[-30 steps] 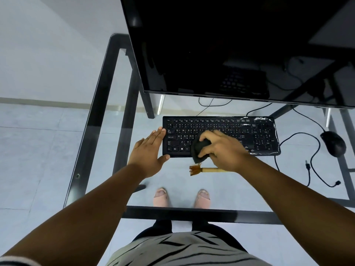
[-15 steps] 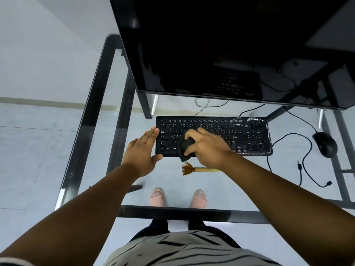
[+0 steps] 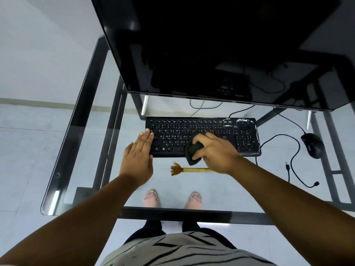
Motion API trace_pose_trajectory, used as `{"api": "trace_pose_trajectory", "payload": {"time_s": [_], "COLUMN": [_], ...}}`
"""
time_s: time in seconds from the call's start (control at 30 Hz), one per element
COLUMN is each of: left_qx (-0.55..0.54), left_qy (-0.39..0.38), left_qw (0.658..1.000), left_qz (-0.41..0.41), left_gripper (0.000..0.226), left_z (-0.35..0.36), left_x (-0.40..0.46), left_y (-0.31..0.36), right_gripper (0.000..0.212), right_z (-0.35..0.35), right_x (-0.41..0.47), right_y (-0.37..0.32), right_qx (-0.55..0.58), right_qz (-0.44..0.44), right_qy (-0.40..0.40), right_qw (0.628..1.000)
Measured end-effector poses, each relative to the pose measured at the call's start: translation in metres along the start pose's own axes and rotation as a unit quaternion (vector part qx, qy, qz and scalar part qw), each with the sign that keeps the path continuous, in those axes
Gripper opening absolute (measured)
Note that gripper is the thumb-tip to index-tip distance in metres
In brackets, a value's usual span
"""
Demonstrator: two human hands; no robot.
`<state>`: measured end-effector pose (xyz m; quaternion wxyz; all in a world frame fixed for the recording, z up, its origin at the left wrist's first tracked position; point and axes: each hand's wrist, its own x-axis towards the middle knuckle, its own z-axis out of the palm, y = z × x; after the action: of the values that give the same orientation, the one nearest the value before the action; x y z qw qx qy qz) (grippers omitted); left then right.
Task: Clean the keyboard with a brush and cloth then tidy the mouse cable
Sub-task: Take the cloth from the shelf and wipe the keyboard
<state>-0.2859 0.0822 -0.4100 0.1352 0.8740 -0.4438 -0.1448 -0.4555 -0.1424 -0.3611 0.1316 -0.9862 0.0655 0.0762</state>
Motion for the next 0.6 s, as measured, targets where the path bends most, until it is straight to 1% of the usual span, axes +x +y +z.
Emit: {"api": "trace_pose_trajectory", "payload": {"time_s": [0.17,0.23,0.27,0.3,0.33,0.4,0.43,0.5,0.6], "left_qx": [-0.016,-0.032,-0.037,-0.043,-0.046,-0.049,-0.05,-0.042,-0.018], "left_qy": [0.023,0.033,0.038,0.043,0.048,0.047,0.041,0.023,-0.004], "left_qw": [0.999,0.998,0.998,0.998,0.998,0.998,0.998,0.999,0.999], "left_qz": [-0.035,-0.038,-0.033,-0.024,-0.014,0.005,0.013,0.026,0.047], "left_gripper": [0.065,0.063,0.062,0.06,0.058,0.057,0.057,0.06,0.062], "left_z": [0.006,0.006,0.006,0.006,0.006,0.007,0.007,0.009,0.017], "left_x": [-0.003,-0.001,0.0,0.003,0.005,0.012,0.015,0.019,0.022], "left_y": [0.009,0.016,0.019,0.026,0.031,0.048,0.056,0.069,0.083], "right_gripper": [0.031,0.032,0.033,0.034,0.036,0.034,0.029,0.02,0.022], "right_z": [-0.003,-0.001,0.002,0.005,0.008,0.011,0.012,0.016,0.03], "right_x": [-0.043,-0.057,-0.059,-0.063,-0.064,-0.067,-0.069,-0.076,-0.083], "right_y": [0.041,0.053,0.055,0.058,0.056,0.055,0.053,0.047,0.032], "right_qx": [-0.007,0.013,0.043,0.092,0.152,0.24,0.258,0.258,0.223], "right_qz": [0.058,0.085,0.105,0.135,0.171,0.243,0.272,0.305,0.326], "right_qy": [0.022,0.05,0.072,0.103,0.14,0.219,0.242,0.248,0.243], "right_qw": [0.998,0.995,0.991,0.981,0.963,0.914,0.895,0.883,0.886]}}
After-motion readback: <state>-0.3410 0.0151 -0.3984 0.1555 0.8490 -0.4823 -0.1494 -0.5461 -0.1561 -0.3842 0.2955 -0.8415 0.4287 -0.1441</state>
